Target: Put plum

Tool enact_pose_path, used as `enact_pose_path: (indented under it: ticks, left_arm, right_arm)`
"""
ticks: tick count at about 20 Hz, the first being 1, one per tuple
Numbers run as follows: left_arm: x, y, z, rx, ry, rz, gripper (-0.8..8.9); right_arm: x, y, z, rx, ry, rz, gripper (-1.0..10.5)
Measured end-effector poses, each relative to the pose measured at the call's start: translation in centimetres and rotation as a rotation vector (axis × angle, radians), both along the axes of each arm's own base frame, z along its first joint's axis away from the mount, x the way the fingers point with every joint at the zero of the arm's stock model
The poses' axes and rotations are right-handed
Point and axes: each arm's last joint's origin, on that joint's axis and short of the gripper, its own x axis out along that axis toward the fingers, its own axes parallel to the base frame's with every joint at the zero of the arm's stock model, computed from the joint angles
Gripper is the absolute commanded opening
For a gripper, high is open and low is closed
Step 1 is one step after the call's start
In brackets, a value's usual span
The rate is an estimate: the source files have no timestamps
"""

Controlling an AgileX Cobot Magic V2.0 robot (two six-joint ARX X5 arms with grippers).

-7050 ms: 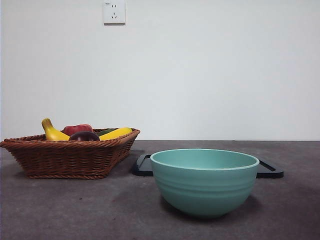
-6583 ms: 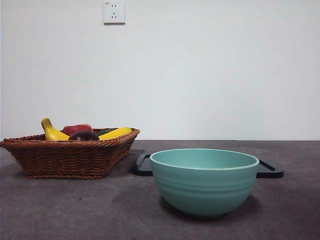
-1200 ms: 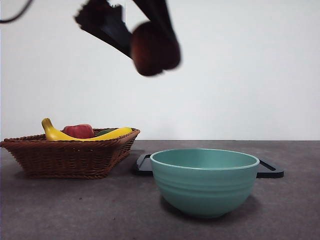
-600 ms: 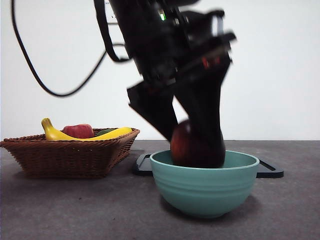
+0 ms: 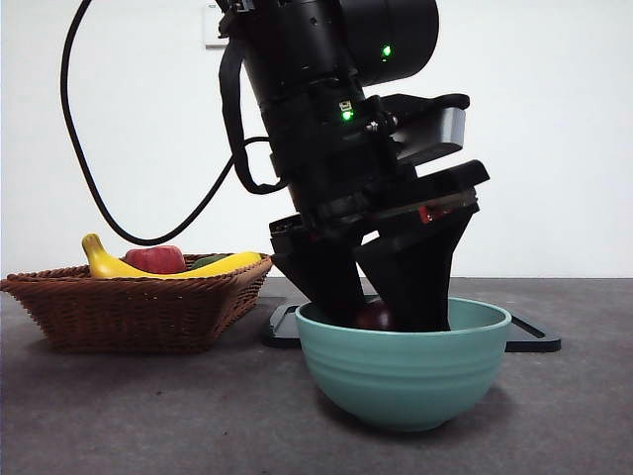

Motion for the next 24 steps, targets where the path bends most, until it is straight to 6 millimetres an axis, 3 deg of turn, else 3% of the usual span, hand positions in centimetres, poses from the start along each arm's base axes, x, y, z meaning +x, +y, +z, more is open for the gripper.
enact_pose_path:
  ticks: [3,12,19,22,24]
  left_arm:
    - [0.0,0.0,0.0,0.000,0.000,0.000,3.77]
    - [-0.3,0.1,0.5,0.039,0.027,-0.006,3.77]
    - [1.0,-0.7,5.9,-0.051,-0.036,0.010,3.77]
    - [1.2,1.6,10.0,-0.151,-0.108,0.060,3.77]
    - [1.2,4.4,13.7,-0.237,-0.173,0.117,3.77]
  right_arm:
    - [0.0,0.0,0.0,0.000,0.000,0.000,3.9]
    - [0.0,0.0,0.0,0.000,0.000,0.000,3.9]
    - [0.0,0.0,0.0,0.000,0.000,0.000,3.9]
    - [0.0,0.0,0.0,0.000,0.000,0.000,3.9]
    - [0.0,0.0,0.0,0.000,0.000,0.000,3.9]
